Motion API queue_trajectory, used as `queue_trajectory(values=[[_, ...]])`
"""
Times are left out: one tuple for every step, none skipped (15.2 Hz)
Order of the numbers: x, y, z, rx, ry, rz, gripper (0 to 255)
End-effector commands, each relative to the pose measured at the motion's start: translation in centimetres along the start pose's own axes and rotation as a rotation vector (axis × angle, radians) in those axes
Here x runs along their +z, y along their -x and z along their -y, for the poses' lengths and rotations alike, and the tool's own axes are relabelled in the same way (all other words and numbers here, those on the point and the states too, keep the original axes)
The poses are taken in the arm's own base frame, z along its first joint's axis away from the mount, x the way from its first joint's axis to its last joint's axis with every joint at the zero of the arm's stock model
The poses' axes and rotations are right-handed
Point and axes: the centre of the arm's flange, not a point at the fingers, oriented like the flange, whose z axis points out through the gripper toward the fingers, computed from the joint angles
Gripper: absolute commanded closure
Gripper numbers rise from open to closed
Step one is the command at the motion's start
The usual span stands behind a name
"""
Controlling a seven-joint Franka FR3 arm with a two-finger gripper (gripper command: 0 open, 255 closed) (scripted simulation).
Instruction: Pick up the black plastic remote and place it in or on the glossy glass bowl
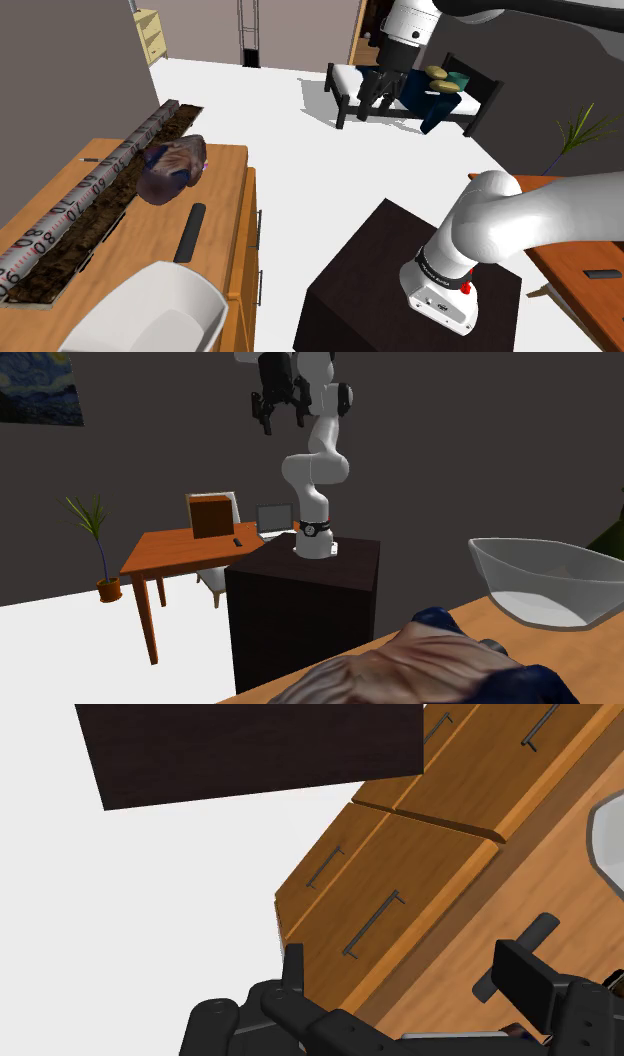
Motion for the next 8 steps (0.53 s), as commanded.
queue_trajectory(values=[[0.0,0.0,0.0,0.0,0.0,0.0,0],[0.8,-0.4,1.0,0.017,0.001,0.004,0],[1.7,-0.7,2.0,0.034,0.002,0.008,0],[2.5,-1.1,3.0,0.051,0.003,0.013,0],[3.3,-1.5,4.0,0.068,0.005,0.017,0],[4.2,-2.0,4.9,0.085,0.006,0.021,0],[5.0,-2.4,5.9,0.102,0.007,0.025,0],[5.9,-2.8,6.8,0.119,0.008,0.029,0]])
